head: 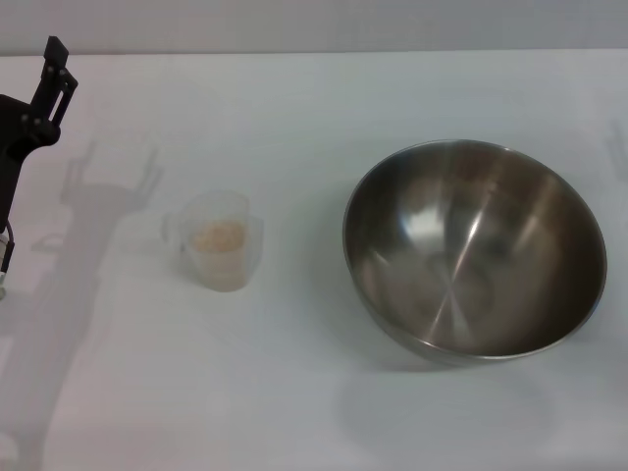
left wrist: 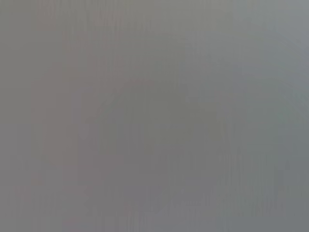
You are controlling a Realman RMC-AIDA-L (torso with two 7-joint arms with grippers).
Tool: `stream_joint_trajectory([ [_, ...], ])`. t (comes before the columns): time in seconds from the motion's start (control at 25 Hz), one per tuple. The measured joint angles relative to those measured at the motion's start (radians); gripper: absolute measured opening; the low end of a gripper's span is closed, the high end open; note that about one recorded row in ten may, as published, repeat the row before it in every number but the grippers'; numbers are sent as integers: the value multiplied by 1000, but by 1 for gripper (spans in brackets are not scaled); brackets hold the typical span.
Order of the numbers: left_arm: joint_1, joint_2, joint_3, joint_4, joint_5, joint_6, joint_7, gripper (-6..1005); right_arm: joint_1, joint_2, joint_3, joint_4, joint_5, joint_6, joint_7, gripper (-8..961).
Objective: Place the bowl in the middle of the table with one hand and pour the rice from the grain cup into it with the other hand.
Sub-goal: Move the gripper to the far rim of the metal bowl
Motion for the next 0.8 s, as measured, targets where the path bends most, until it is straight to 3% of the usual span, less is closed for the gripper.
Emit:
stream_joint_trajectory([
  [0.44, 1, 0, 0, -1, -3, 0, -3, 828, 1, 0, 0, 0, -3, -1, -7, 669],
  [0.8, 2, 0, -1, -1, -4, 0, -4, 828, 6, -1, -11, -26, -10, -8, -165, 658],
])
